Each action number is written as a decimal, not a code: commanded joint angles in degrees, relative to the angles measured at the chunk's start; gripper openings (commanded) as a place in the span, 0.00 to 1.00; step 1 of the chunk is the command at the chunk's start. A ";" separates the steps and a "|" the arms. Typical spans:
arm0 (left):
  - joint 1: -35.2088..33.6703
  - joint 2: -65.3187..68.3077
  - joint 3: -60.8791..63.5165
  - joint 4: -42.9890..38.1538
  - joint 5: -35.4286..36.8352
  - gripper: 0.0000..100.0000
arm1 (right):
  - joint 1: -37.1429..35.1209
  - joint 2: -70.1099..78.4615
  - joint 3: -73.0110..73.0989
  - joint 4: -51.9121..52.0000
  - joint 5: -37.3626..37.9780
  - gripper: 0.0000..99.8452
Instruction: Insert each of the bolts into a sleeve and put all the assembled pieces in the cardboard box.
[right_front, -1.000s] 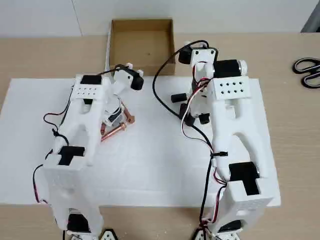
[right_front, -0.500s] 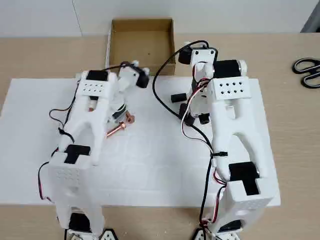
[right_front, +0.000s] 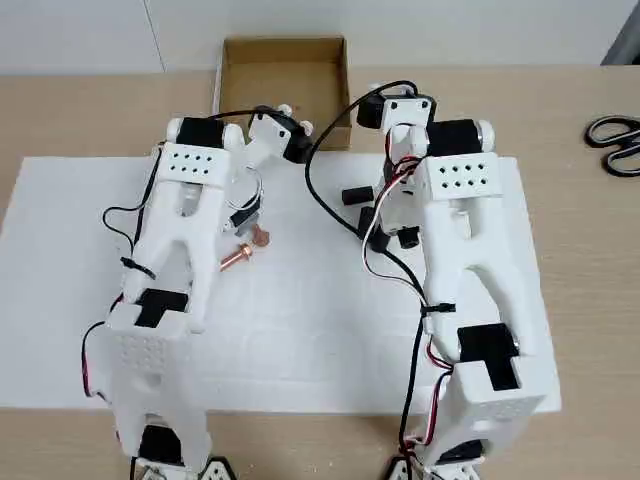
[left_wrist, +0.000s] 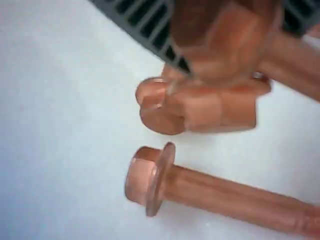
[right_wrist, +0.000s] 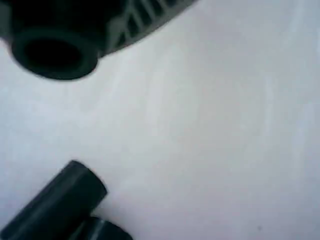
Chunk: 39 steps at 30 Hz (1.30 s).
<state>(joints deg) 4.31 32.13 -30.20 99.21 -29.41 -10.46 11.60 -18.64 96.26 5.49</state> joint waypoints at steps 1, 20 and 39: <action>1.58 -1.32 -2.86 1.32 0.18 0.01 | -0.22 -3.56 -1.14 0.57 0.35 0.00; 7.38 -15.82 7.78 1.32 1.49 0.01 | -0.22 -3.56 -1.14 0.57 0.35 0.00; 7.03 -29.80 16.75 1.23 8.53 0.01 | -0.22 -3.56 -1.14 0.57 0.35 0.00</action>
<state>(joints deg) 11.25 5.85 -14.90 99.47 -21.23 -10.46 11.60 -18.64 96.26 5.49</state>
